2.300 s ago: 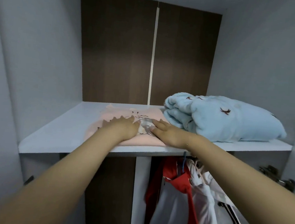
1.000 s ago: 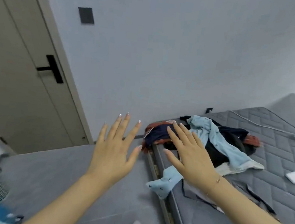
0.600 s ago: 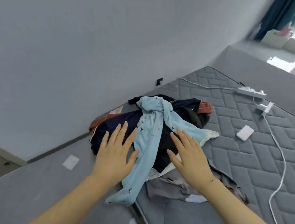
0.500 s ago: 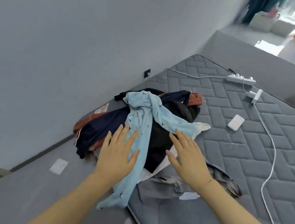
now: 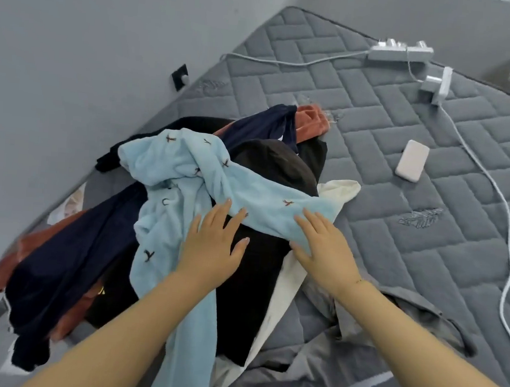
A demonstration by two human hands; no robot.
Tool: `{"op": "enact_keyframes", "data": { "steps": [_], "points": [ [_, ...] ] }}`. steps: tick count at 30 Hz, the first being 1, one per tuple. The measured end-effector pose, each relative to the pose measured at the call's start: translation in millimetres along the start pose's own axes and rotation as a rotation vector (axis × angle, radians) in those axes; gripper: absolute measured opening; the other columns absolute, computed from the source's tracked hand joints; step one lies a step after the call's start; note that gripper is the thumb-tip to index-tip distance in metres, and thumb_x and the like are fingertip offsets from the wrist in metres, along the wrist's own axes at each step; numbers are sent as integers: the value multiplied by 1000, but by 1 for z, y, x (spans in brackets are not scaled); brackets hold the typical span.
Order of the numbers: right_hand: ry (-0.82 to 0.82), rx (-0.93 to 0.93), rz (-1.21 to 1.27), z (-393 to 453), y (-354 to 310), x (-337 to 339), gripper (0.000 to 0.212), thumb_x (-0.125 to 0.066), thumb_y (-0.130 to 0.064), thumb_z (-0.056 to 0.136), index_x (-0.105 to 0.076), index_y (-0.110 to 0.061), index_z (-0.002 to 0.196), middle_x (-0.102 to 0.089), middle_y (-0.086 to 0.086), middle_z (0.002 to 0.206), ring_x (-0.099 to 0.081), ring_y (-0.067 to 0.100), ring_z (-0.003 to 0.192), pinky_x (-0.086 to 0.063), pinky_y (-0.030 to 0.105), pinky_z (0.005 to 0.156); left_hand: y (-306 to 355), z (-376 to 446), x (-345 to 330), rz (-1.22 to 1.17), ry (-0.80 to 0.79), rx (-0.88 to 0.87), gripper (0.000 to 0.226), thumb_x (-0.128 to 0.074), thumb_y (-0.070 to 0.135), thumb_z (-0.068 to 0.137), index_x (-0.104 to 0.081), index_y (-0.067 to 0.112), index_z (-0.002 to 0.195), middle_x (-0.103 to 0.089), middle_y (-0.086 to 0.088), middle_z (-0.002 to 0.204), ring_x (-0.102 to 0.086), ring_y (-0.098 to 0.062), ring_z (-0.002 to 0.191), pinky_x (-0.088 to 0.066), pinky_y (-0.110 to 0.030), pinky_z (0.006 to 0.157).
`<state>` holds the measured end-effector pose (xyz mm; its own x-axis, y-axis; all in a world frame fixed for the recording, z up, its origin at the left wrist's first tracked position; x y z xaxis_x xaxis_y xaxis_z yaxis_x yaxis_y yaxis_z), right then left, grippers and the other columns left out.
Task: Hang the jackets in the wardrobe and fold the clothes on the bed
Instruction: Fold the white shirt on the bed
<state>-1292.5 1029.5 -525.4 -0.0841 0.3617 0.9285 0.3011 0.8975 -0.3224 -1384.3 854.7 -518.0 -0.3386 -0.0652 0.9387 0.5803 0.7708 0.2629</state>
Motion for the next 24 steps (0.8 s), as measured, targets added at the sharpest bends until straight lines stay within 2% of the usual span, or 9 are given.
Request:
{"op": "enact_keyframes", "data": {
  "steps": [3, 5, 7, 9, 11, 14, 17, 20, 24],
  "points": [
    [-5, -134, 10, 58, 15, -33, 68, -52, -46, 94, -24, -24, 152, -20, -2, 160, -14, 25, 148, -10, 46, 119, -13, 56, -20, -11, 3, -69, 59, -35, 45, 101, -15, 32, 155, -3, 2, 164, -2, -17, 151, -7, -42, 121],
    [-11, -247, 17, 82, 22, -55, 65, -52, -45, 95, -28, -21, 150, -36, 2, 150, -33, 27, 137, -22, 44, 114, -24, 85, -28, -4, 11, -95, 58, -37, 45, 101, -18, 32, 154, -6, 1, 164, -3, -18, 151, -6, -44, 121],
    [33, -272, 36, 89, 14, -68, 39, -50, -34, 98, -50, -13, 131, -56, 6, 119, -53, 26, 109, -37, 37, 93, -35, 108, -33, 28, 4, -106, 58, -36, 46, 101, -18, 34, 154, -5, 2, 164, 0, -18, 151, -3, -47, 121],
    [85, -202, 107, 80, -8, -76, 19, -50, -23, 97, -60, -7, 101, -59, 7, 92, -56, 28, 87, -39, 38, 75, -42, 124, -31, 61, 23, -121, 55, -35, 48, 100, -22, 36, 153, -6, 3, 164, 2, -17, 151, 4, -53, 118],
    [118, -46, 200, 60, -42, -79, 12, -57, -16, 93, -62, -6, 91, -57, 7, 79, -55, 29, 73, -38, 39, 64, -52, 133, -19, 81, 136, -113, 53, -38, 50, 99, -32, 35, 149, -11, 2, 164, 3, -19, 151, 10, -60, 114],
    [24, 142, 259, 29, -88, -90, 16, -63, -13, 86, -67, -9, 100, -59, 3, 79, -55, 24, 69, -40, 34, 60, -91, 134, 7, 49, 358, 57, 58, -49, 56, 92, -37, 35, 145, -4, -3, 164, 6, -30, 150, 9, -69, 109],
    [-66, 32, 369, 27, -84, -100, 26, -62, -15, 88, -68, -12, 113, -61, 0, 98, -59, 18, 85, -45, 28, 75, -150, 136, -1, -134, 235, 366, 87, -58, 71, 78, -18, 44, 150, 18, -5, 162, 14, -42, 147, 1, -77, 106],
    [20, -132, 567, 39, -71, -91, 18, -64, -21, 90, -69, -14, 105, -54, -6, 115, -55, 5, 95, -45, 20, 83, -176, 138, -32, -534, 60, 494, 92, -74, 62, 73, -24, 41, 147, 7, -9, 159, -19, -39, 143, -25, -53, 115],
    [168, -295, 745, 47, -57, -78, 14, -62, -18, 92, -67, -17, 104, -51, -10, 121, -54, 3, 100, -45, 25, 87, -171, 139, -42, -580, 144, 371, 59, -78, 27, 77, -50, 23, 129, -33, -10, 137, -49, -29, 115, -39, -26, 90]
  ]
}}
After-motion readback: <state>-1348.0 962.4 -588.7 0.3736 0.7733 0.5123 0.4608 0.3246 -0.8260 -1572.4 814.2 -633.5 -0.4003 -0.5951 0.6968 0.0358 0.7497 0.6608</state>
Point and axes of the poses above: each hand's wrist, its own z-axis towards the middle knuckle, its own x-axis out of the back of the hand, y = z × x, the point moved 7 cm from there along z, towards the middle knuckle
